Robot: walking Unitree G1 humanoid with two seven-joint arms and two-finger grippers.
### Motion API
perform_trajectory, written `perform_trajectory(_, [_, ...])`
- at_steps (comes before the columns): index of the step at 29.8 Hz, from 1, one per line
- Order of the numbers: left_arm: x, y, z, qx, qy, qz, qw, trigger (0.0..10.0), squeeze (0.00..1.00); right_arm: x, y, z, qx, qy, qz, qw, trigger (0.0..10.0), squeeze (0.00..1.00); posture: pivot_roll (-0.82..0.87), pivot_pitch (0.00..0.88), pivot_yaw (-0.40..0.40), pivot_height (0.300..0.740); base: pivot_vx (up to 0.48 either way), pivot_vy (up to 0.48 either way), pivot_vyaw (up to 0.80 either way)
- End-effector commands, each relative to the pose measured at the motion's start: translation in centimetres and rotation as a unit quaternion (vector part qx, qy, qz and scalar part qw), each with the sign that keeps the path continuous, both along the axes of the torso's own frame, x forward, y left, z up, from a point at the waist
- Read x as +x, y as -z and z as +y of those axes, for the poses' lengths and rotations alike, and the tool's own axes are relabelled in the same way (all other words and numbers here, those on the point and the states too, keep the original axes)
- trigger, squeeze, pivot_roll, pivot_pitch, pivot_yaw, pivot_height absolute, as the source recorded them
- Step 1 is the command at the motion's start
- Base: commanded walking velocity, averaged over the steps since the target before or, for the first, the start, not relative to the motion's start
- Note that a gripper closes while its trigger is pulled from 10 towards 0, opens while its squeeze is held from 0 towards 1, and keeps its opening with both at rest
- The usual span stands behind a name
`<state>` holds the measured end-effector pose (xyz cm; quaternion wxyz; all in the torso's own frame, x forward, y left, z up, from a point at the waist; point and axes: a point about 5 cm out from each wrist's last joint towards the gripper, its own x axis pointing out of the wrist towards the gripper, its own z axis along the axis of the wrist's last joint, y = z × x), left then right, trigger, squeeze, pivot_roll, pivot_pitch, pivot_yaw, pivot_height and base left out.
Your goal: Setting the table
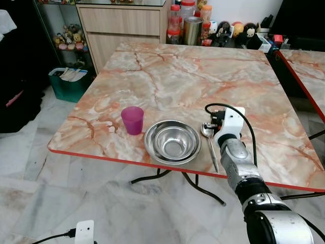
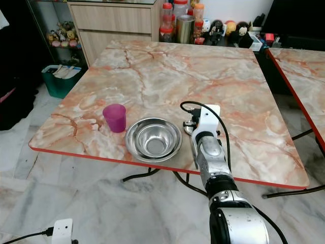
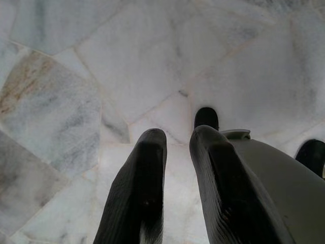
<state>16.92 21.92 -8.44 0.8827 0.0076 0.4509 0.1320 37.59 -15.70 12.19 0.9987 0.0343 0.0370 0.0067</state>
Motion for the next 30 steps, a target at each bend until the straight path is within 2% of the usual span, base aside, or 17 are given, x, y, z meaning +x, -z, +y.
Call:
perform_trajectory(1, [-0.2,0.2,-0.2,0.001,0.009,0.007,1.000,10.0,0.00,-0.1,-0.1,-0.3,0.000,0.004,-0.007,1.000,10.0,0.00,0.03,0.063,-0.008,0.740,0.000,-0.458,0.00])
perform_trajectory(15, [-0.3,0.1,0.0,0.002,0.013,0.010,1.000,10.0,0.00,-0.4,-1.2,-0.6,-0.010,0.013,-0.049,0.999,10.0,0.00,0.02,0.065,-0.004,0.740,0.000,-0.455,0.00])
perform_trajectory(23, [-0.4,0.2,0.1,0.001,0.013,0.011,1.000,10.0,0.00,-1.0,-2.9,-0.8,-0.030,0.014,-0.123,0.992,10.0,0.00,0.02,0.045,-0.004,0.740,0.000,-0.454,0.00])
perform_trajectory(30, [-0.6,0.3,0.0,-0.001,0.005,0.010,1.000,10.0,0.00,-1.6,-2.3,-0.4,-0.032,0.010,-0.123,0.992,10.0,0.00,0.01,0.027,-0.008,0.740,0.000,-0.450,0.00])
